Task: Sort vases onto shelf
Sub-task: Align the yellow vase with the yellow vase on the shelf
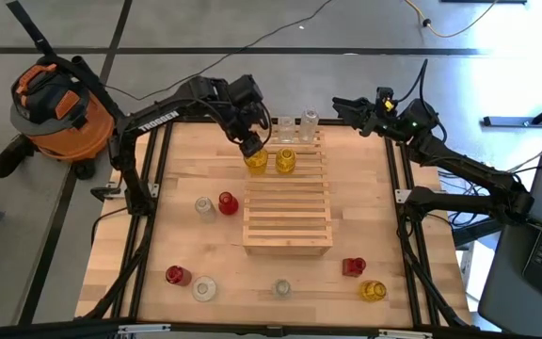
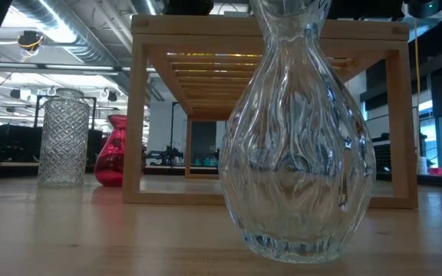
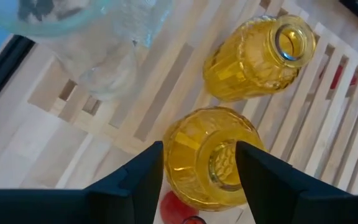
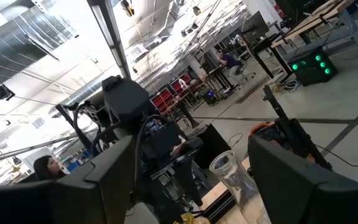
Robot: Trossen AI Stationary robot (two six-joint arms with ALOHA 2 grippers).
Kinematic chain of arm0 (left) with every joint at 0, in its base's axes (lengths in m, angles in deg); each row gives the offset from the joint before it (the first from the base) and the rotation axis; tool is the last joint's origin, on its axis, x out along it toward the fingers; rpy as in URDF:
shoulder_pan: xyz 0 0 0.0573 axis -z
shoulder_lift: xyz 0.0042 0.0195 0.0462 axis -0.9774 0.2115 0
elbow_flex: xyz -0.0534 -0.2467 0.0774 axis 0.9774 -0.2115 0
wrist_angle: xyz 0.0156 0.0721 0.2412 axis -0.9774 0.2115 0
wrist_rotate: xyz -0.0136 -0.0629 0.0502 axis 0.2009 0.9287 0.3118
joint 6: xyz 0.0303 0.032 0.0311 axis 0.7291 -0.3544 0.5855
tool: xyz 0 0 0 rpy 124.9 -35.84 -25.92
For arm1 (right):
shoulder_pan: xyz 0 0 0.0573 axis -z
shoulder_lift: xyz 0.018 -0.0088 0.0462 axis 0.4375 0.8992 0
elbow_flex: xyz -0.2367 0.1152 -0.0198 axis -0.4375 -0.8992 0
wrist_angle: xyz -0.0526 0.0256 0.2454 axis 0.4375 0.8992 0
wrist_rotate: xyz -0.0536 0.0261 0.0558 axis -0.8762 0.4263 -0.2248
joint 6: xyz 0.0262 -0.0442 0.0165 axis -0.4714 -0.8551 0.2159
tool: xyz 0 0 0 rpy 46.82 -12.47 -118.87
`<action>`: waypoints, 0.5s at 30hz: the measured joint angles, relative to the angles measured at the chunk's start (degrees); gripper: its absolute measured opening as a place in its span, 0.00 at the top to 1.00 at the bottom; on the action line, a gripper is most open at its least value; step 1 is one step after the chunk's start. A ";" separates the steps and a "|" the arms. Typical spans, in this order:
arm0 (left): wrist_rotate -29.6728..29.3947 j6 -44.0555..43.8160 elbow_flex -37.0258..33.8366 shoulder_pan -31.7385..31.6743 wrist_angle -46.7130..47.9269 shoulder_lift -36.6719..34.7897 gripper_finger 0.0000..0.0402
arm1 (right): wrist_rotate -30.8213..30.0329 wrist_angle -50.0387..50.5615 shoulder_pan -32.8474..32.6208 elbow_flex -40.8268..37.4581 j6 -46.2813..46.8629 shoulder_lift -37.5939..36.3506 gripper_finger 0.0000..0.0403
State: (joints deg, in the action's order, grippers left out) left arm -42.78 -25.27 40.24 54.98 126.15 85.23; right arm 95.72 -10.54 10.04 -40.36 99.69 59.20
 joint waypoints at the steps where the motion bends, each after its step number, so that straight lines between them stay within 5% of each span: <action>1: -0.03 -0.01 0.00 -0.02 -0.32 0.00 0.52 | -0.01 0.00 0.01 0.00 0.01 0.00 0.34; 9: -8.29 -0.28 2.90 -0.66 13.60 -4.70 0.53 | 0.61 -0.02 -0.02 0.00 1.66 -0.04 0.34; 15: -7.41 -0.37 -5.61 0.03 9.66 -4.83 0.61 | 0.59 -0.02 -0.02 0.00 1.59 -0.04 0.34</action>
State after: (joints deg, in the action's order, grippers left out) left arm -50.19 -25.64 34.63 55.02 135.80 80.40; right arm 96.31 -10.57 10.02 -40.36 101.28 59.16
